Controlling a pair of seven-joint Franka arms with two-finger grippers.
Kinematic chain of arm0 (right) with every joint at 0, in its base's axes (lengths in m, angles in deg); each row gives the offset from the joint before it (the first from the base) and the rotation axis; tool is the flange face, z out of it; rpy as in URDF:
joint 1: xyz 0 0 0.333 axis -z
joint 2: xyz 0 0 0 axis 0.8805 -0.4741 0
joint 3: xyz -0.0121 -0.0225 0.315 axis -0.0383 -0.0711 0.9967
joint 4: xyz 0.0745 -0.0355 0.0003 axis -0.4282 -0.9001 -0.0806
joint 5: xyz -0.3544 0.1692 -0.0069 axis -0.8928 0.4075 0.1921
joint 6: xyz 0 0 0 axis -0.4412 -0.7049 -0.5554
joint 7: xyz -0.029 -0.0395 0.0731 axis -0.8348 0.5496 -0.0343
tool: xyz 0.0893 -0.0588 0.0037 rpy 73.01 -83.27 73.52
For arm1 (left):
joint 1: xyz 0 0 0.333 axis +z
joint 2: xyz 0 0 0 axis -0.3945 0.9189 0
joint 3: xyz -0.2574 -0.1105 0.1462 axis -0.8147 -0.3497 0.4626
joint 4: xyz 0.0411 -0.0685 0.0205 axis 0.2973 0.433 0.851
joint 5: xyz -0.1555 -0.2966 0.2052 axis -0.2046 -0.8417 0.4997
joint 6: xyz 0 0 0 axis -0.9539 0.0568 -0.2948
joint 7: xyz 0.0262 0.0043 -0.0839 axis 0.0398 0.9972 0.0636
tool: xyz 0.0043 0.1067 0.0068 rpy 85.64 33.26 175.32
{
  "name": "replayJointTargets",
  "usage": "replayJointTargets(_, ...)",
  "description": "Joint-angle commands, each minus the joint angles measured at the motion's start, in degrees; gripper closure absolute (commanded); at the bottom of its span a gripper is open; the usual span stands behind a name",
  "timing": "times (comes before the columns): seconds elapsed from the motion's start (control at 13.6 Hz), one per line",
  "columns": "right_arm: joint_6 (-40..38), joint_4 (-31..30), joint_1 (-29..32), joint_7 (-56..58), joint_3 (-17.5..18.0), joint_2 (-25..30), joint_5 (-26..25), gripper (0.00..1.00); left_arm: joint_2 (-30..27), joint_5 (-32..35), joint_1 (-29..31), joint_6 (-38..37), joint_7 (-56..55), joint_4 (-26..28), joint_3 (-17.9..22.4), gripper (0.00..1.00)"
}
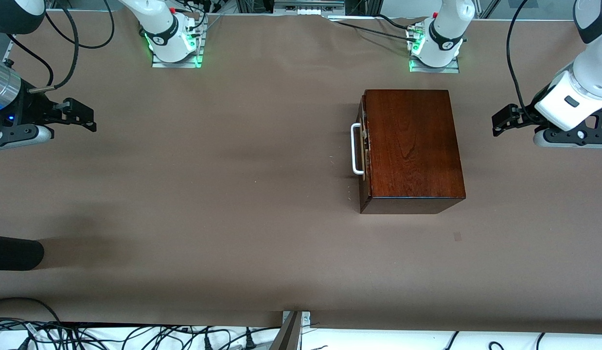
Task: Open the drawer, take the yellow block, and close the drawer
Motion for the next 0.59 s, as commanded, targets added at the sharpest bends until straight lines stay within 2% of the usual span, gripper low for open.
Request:
replayJointTargets(0.0,-0.9,-0.17,1.15,-0.62,1.11,1.18,0.21,0.0,1.31,1.36,0.03,-1.58,0.81,-2.45,0.09,0.0)
replayJointTargets(0.07,-0.82,-0.17,1.15,-0.62,1.11,1.18,0.21,0.0,1.4,3.19,-0.06,-1.58,0.55,-2.62,-0.43,0.0)
replayJointTargets(0.51,-0.82,-0.17,1.15,-0.62,1.11,1.18,0.21,0.0,1.49,4.0,-0.67,-2.45,0.46,-3.24,-0.52,0.0)
